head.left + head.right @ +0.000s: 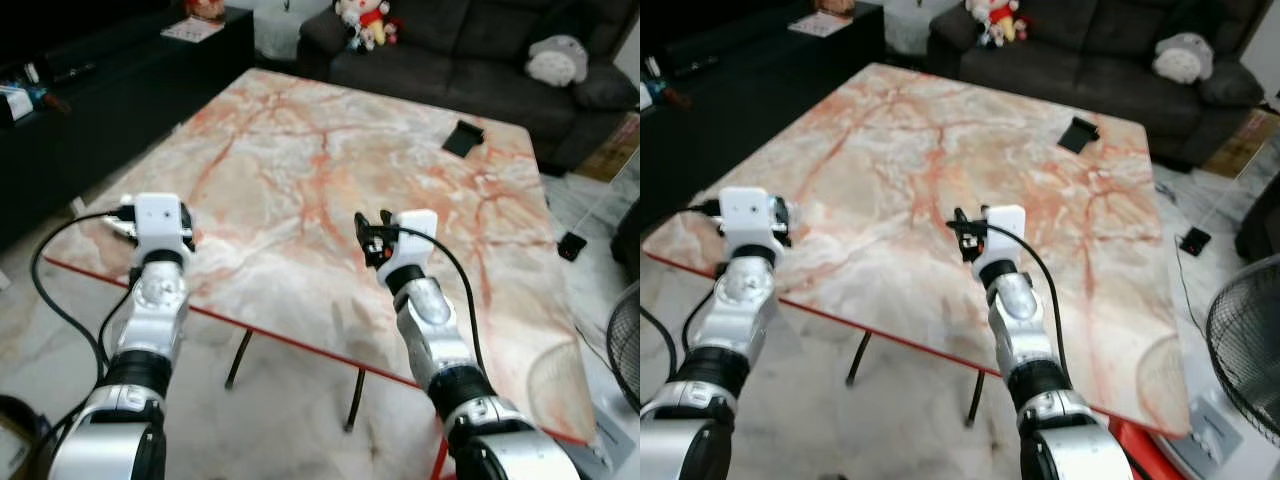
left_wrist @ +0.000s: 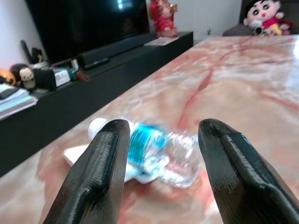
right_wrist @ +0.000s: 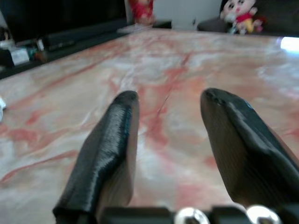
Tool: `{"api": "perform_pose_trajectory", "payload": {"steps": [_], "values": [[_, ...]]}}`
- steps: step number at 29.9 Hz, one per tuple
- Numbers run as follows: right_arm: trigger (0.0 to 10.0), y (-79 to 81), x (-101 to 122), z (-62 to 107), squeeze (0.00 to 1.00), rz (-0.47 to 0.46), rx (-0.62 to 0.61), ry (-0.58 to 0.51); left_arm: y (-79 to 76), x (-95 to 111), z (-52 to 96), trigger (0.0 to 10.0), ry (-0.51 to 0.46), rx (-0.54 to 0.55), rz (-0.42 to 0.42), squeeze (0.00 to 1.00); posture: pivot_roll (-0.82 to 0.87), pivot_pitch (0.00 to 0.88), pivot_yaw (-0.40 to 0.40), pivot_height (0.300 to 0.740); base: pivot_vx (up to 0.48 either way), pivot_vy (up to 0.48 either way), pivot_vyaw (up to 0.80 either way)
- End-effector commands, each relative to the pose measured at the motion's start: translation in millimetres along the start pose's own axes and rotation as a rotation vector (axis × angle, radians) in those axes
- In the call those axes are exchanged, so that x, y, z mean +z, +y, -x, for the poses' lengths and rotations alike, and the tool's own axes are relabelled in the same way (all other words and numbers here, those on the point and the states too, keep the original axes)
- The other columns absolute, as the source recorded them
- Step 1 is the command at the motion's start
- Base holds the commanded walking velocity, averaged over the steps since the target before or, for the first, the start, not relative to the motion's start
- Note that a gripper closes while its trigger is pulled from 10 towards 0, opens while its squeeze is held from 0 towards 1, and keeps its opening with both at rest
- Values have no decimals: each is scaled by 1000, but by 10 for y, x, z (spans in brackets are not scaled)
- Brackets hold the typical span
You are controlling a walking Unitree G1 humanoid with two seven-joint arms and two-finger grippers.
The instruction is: Picking trash to rubbish bin
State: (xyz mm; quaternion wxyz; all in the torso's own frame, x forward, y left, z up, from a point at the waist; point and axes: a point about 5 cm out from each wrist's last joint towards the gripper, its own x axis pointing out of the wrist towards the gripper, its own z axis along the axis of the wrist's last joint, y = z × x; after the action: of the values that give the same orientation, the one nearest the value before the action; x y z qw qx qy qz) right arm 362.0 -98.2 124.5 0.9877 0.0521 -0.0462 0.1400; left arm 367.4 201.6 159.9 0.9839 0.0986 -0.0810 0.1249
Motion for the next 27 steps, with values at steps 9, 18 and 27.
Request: {"api": "perform_pose_trajectory", "payload": {"steps": [9,18,27], "values": [[10000,8,16,2,0,11,13,-7,65,61,22,10000,-55,34,-20,0,98,101,-115,740,218,0,267],[10000,26,27,-2,0,16,21,-16,104,104,23,10000,-76,52,-24,0,100,101,-116,740,327,0,205],[10000,23,25,-3,0,7,20,-13,107,124,33,10000,-86,54,-26,0,101,100,-118,740,333,0,0]]}}
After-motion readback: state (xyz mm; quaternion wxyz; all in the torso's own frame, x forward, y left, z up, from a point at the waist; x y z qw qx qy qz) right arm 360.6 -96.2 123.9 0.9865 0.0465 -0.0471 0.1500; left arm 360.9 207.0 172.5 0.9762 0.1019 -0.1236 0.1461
